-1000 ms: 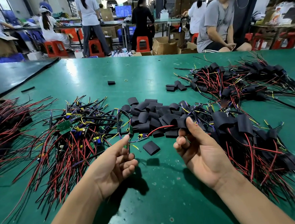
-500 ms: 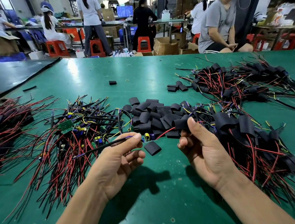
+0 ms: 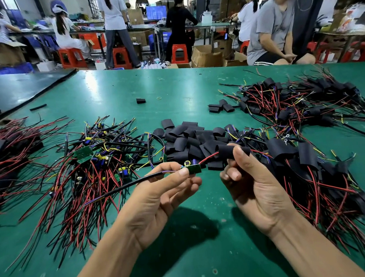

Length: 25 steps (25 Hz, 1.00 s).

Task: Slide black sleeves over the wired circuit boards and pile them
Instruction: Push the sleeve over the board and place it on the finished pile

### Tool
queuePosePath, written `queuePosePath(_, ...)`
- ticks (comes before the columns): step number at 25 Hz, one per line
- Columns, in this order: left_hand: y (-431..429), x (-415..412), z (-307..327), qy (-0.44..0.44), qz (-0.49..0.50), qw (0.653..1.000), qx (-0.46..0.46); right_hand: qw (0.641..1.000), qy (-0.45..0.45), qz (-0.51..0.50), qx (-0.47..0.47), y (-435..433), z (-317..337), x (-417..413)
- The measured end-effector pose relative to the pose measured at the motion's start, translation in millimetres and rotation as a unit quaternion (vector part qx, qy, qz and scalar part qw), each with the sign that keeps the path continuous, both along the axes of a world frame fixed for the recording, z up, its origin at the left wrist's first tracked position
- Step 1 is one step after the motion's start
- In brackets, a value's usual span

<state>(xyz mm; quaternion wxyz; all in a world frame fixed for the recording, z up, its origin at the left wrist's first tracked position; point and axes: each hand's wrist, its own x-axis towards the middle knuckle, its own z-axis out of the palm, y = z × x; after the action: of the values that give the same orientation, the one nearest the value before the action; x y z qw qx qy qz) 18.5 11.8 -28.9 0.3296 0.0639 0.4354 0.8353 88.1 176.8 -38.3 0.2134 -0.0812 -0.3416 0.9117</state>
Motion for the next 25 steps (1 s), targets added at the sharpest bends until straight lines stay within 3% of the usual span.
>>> queuePosePath(6, -2, -3, 4, -0.035, 0.020, 0.998, 0.040, 0.999, -0.028, -0.013, -0.019, 2, -1, -2)
queuePosePath(12, -4, -2, 1, -0.022, -0.028, 0.999, 0.041, 0.997, -0.025, -0.004, -0.075, 5, 0, -2)
queuePosePath(16, -1, 1, 2, -0.050, -0.007, 0.997, 0.055, 0.997, -0.040, -0.005, -0.058, -1, 1, -2)
queuePosePath(22, 1, 7, 4, -0.115, 0.005, 0.988, 0.105, 0.991, -0.004, 0.030, -0.129, -4, 2, 0)
queuePosePath(25, 2, 7, 3, -0.123, 0.017, 0.987, 0.103, 0.992, -0.005, 0.044, -0.114, -4, 2, 2)
